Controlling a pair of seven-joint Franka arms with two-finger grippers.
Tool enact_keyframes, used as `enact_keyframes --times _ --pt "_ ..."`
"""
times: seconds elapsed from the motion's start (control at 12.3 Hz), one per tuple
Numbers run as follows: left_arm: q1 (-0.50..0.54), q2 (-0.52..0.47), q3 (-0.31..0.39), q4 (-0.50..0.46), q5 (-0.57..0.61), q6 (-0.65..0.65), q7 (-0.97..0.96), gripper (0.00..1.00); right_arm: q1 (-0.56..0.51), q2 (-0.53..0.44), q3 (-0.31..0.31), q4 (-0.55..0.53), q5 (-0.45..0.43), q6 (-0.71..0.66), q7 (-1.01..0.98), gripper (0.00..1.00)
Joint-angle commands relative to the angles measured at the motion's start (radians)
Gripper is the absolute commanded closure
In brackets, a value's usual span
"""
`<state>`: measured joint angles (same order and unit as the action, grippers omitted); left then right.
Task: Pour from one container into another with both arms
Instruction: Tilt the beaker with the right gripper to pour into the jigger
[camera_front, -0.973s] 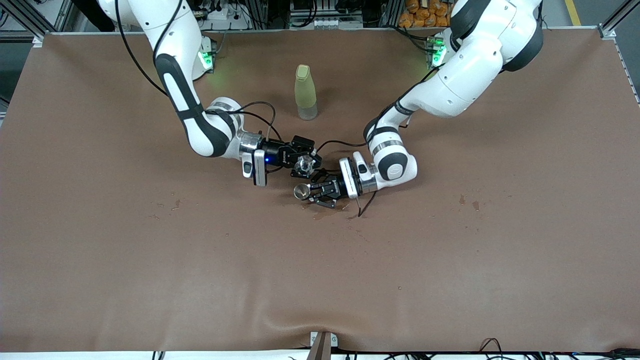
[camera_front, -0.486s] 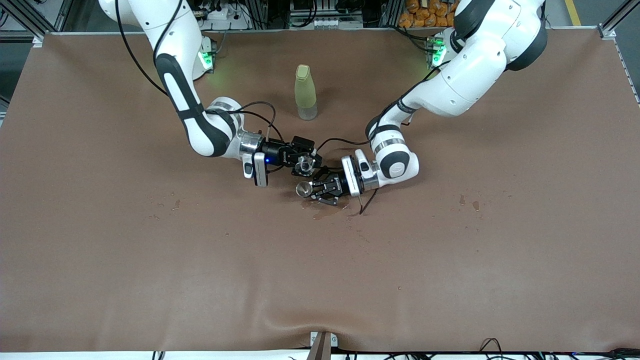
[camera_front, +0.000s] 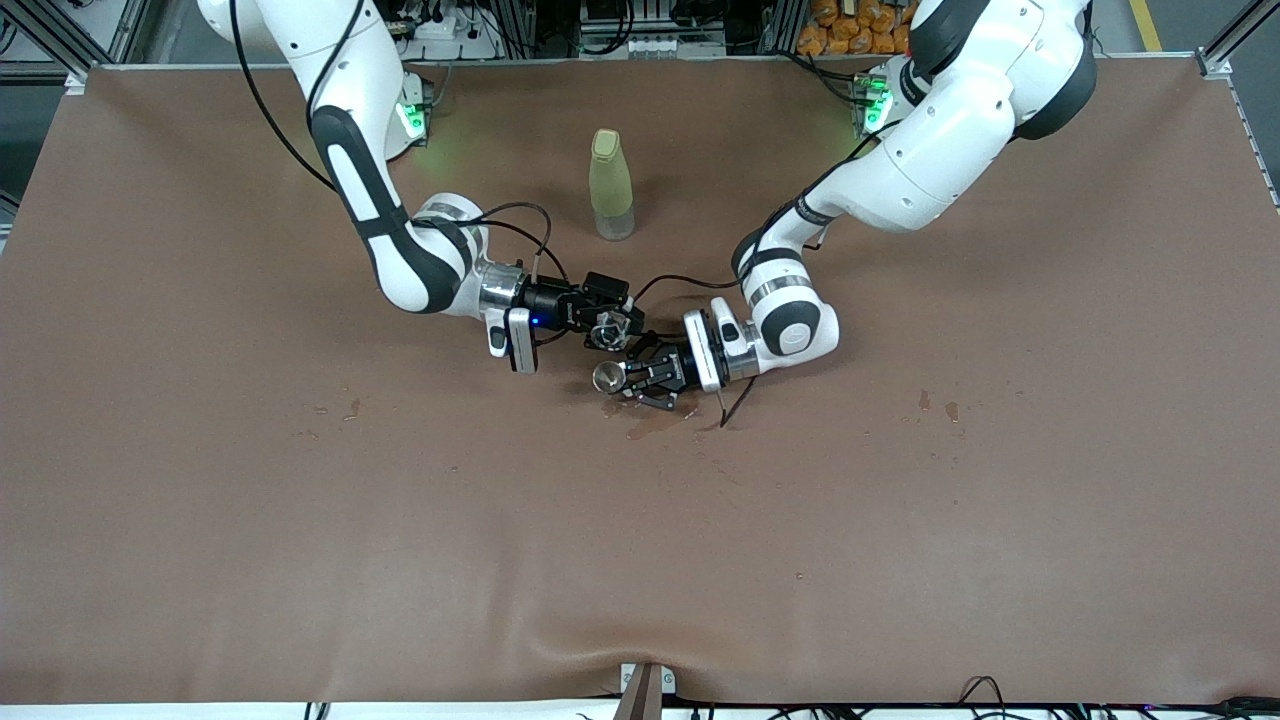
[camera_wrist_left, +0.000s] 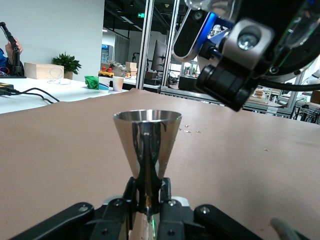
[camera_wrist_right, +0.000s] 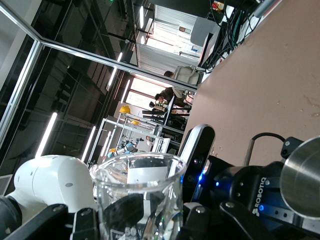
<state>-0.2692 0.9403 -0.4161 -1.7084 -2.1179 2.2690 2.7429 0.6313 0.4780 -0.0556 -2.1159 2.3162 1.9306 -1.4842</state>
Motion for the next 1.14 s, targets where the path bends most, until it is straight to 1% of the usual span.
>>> enact_keyframes --times 0.0,0.57,0.73,1.05 --pt "0.022 -0.028 -0.021 -0.043 -0.048 -0.011 0.130 1.00 0.010 -0.032 -0.006 -0.015 -0.023 0.002 0.103 1.00" --pt "0.030 -0.031 -0.023 -0.053 -0.047 -0.011 0.132 1.00 0.008 -0.033 -0.004 0.005 -0.029 0.001 0.278 1.00" --pt "0.030 -0.052 -0.023 -0.082 -0.047 -0.011 0.132 1.00 0.008 -0.032 -0.006 0.013 -0.029 0.002 0.324 1.00" --pt "0.044 -0.055 -0.036 -0.088 -0.047 -0.011 0.132 1.00 0.007 -0.033 -0.004 0.013 -0.029 0.001 0.412 1.00"
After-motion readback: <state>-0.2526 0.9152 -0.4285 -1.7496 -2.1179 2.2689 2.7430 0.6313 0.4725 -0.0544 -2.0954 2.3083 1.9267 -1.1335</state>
